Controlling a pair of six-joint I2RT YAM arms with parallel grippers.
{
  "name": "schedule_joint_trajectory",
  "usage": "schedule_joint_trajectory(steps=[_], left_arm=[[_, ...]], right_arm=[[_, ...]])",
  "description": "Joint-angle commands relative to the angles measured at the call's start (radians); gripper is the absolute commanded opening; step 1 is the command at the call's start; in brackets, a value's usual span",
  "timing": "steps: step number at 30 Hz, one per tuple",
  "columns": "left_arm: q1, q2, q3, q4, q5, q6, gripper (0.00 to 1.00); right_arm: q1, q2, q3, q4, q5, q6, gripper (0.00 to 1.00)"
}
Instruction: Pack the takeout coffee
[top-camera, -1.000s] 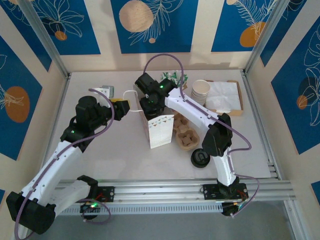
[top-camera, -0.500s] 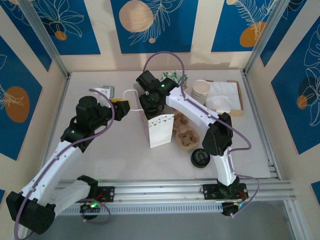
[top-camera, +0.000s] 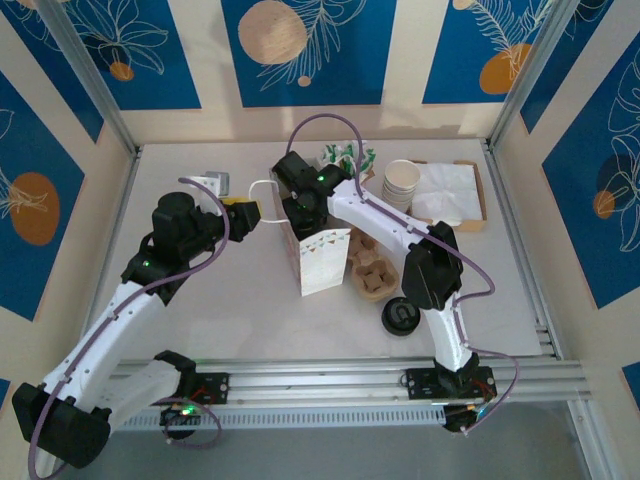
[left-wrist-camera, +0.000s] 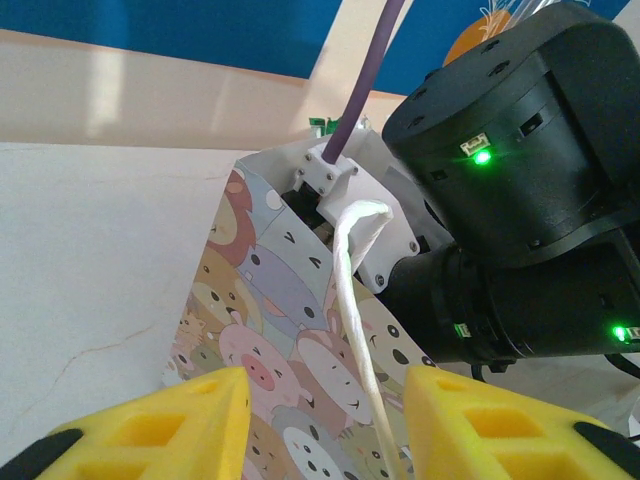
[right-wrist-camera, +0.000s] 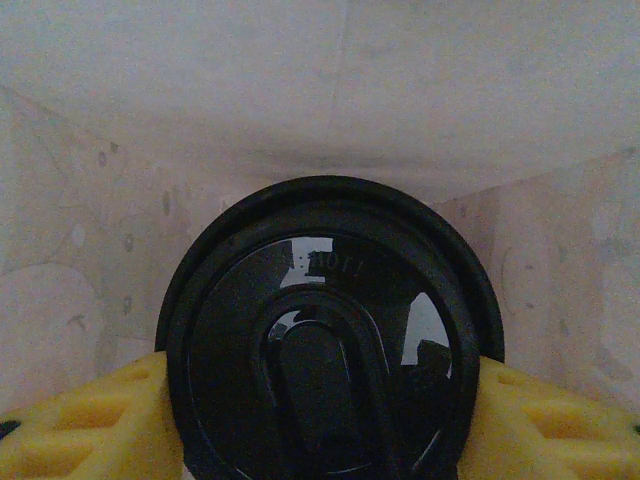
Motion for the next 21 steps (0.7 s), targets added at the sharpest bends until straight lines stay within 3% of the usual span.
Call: schedule_joint_trajectory(steps=[1, 21], left_arm=[[-0.008, 0.005, -0.009, 0.026, -0.005, 0.001, 0.44], [-0.018, 0.019, -0.003, 0.009, -0.017, 0.008, 0.43]], right_arm=[[-0.003, 0.011, -0.020, -0.032, -0.030, 0.017, 0.49], [-0.005, 0.009, -0.001, -0.084, -0.050, 0.070, 0.49]])
